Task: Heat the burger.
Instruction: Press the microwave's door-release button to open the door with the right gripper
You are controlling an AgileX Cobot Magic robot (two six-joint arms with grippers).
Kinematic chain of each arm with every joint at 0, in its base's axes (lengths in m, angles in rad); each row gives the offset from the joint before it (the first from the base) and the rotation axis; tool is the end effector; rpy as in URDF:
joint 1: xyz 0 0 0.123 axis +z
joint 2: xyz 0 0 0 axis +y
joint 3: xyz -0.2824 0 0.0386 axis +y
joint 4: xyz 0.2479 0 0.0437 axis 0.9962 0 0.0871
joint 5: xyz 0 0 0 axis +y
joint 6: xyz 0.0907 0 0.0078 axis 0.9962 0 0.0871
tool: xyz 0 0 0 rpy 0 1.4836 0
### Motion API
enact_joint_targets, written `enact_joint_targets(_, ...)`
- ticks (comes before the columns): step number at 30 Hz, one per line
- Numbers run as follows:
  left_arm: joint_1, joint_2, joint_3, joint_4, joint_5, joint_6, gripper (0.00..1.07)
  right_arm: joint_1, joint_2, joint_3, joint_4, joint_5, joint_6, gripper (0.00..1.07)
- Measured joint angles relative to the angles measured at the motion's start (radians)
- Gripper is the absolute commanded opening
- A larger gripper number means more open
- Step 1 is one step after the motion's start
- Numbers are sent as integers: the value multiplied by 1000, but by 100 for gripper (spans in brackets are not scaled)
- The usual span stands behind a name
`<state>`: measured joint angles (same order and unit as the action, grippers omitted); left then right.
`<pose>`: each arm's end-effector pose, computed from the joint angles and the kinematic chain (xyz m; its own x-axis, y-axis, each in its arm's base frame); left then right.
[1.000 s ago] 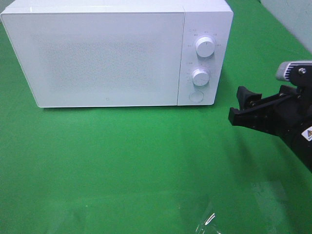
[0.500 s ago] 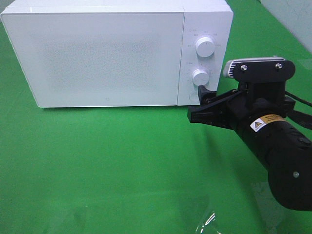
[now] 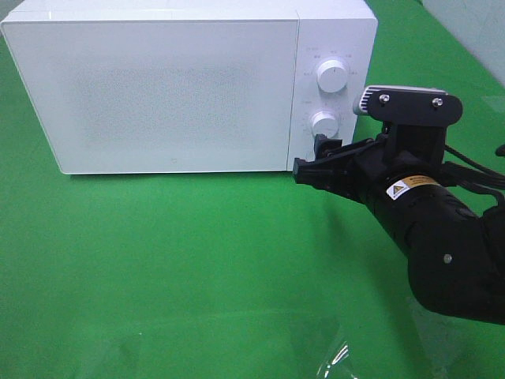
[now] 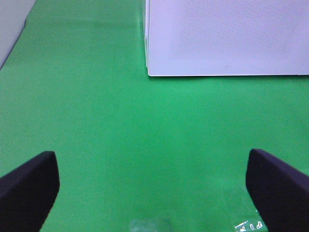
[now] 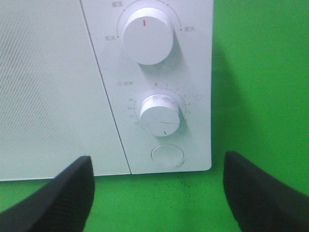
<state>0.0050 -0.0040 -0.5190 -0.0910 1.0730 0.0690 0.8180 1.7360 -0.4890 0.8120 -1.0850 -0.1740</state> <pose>-0.0084 -0.0073 0.2817 -0.4431 0.0232 -0.8962 0.0778 0.9969 -0.0127 0.2290 0.1590 0.1571 -0.1958 0.1049 -0.9750 -0.0825 0.9890 0.1230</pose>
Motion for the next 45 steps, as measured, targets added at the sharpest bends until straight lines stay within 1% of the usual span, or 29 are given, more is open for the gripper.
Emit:
enact_joint_targets(3,0,0,0,0,0,0,97,0,0,0,2,3,41,68)
enact_joint_targets(5,0,0,0,0,0,0,97,0,0,0,3,17,247,59)
enact_joint_targets(6,0,0,0,0,0,0,97,0,0,0,3,17,247,59)
enact_joint_targets(7,0,0,0,0,0,0,97,0,0,0,3,17,364,53)
enact_joint_targets(8,0,0,0,0,0,0,97,0,0,0,3,17,364,53)
enact_joint_targets(9,0,0,0,0,0,0,97,0,0,0,3,18,502,46)
enact_joint_targets(10,0,0,0,0,0,0,97,0,0,0,3,18,502,46)
enact_joint_targets(11,0,0,0,0,0,0,97,0,0,0,2,18,626,41)
enact_joint_targets(12,0,0,0,0,0,0,97,0,0,0,2,18,626,41)
enact_joint_targets(14,0,0,0,0,0,0,97,0,0,0,-13,18,802,24)
enact_joint_targets(15,0,0,0,0,0,0,97,0,0,0,-13,18,802,24)
enact_joint_targets(16,0,0,0,0,0,0,97,0,0,0,-33,18,897,16)
enact_joint_targets(17,0,0,0,0,0,0,97,0,0,0,-33,18,897,16)
enact_joint_targets(18,0,0,0,0,0,0,97,0,0,0,-56,18,990,8)
enact_joint_targets(19,0,0,0,0,0,0,97,0,0,0,-56,18,990,8)
enact_joint_targets(20,0,0,0,0,0,0,97,0,0,0,-64,18,1031,5)
enact_joint_targets(21,0,0,0,0,0,0,97,0,0,0,-64,18,1031,5)
enact_joint_targets(22,0,0,0,0,0,0,97,0,0,0,-81,18,1098,0)
enact_joint_targets(23,0,0,0,0,0,0,97,0,0,0,-81,18,1098,0)
enact_joint_targets(25,0,0,0,0,0,0,97,0,0,0,-100,21,1212,0)
enact_joint_targets(30,0,0,0,0,0,0,97,0,0,0,-98,41,1292,0)
enact_joint_targets(37,0,0,0,1,0,0,97,0,36,-12,-37,84,1366,0)
enact_joint_targets(45,0,0,0,1,0,0,97,0,151,-101,-21,95,1451,0)
